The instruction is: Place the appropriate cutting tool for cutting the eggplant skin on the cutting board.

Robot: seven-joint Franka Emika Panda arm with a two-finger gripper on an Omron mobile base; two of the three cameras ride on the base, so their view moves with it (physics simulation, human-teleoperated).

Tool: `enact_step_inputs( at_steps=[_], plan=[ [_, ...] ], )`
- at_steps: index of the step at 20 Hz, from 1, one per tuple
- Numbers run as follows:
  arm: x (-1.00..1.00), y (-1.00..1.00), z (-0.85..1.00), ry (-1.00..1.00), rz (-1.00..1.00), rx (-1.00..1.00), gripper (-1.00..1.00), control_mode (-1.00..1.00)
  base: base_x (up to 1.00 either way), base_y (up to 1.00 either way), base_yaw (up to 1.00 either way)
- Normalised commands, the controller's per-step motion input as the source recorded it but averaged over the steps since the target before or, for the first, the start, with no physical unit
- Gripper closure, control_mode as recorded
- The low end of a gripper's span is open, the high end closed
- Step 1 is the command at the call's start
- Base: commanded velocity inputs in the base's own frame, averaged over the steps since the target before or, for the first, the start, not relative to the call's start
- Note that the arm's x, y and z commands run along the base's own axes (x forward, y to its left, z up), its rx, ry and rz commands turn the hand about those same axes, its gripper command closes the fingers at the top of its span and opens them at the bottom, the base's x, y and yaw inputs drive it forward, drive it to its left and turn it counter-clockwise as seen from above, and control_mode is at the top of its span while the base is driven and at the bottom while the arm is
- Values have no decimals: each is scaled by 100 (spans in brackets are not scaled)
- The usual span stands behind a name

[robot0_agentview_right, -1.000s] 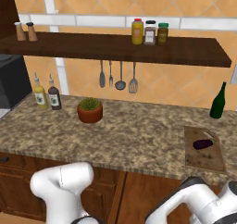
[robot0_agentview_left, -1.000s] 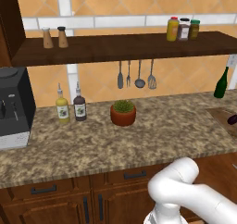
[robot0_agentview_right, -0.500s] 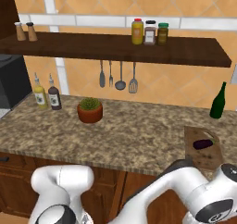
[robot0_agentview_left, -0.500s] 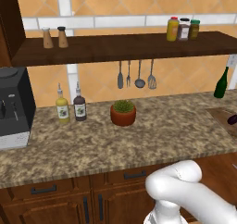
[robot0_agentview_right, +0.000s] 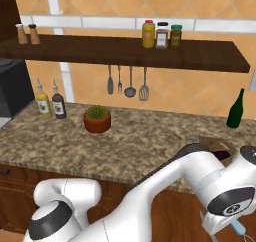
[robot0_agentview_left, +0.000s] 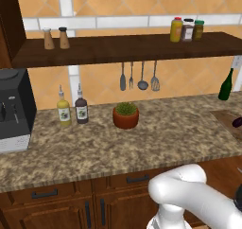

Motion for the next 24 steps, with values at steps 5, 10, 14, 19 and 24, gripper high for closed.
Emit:
enact_step_inputs(
  at_steps=[5,10,14,19,24],
  plan=[
    [60,-29,73,-6,6,0,100,-100,0,0,0],
    [77,-29,15,-6,3,1,100,-100,0,0,0],
    [89,-2,-2,-1,9,1,100,-100,0,0,0],
    [91,0,-22,0,8,0,100,-100,0,0,0],
    [60,25,-59,5,6,0,100,-100,0,0,0]
  ],
)
